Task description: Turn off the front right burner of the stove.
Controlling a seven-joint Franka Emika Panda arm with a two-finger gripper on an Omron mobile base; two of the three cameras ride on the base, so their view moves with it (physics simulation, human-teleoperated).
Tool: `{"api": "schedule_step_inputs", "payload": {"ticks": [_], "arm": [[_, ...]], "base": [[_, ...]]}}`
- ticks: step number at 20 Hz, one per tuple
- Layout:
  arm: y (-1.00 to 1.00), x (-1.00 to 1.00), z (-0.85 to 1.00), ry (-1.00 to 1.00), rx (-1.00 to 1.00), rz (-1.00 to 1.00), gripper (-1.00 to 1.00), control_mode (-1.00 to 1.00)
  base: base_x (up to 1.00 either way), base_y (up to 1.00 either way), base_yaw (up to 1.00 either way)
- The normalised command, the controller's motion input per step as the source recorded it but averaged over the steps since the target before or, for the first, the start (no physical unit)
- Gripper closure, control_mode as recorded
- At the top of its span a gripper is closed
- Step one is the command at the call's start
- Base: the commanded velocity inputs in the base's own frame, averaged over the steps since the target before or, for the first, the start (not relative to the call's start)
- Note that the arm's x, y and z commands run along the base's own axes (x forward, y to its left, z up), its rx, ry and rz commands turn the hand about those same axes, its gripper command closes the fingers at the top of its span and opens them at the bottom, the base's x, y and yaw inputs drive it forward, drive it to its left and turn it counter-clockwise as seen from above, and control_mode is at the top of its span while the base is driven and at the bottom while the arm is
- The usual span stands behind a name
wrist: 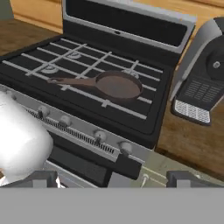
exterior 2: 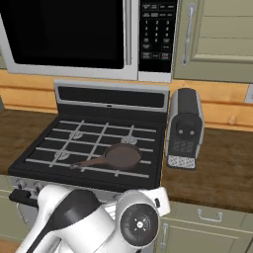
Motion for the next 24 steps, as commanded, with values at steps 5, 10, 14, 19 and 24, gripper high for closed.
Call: {"api": "schedule_step_inputs", "payload": {"ticks": [5, 10, 14, 19, 24], "arm": [[0.16, -0.13, -0.42, -0.25, -0.34, 0.02, -1.00, -1.00], [0.13, 0.13, -0.64, -0.37, -0.32, 0.01, -1.00, -1.00], [0.01, 0.13, -0.77, -0.30, -0.07, 0.00, -1.00, -1.00], [0.00, 0.10, -0.78, -0.26, 0.12, 0.00, -1.00, -1.00], [0.25, 0.33, -0.47, -0.22, 0.15, 0.00, -1.00, -1.00]], "base": [[0.00, 0.00, 0.00], [0.00, 0.00, 0.00], [0.00, 0.00, 0.00], [0.00, 0.00, 0.00], [0.00, 0.00, 0.00]]}}
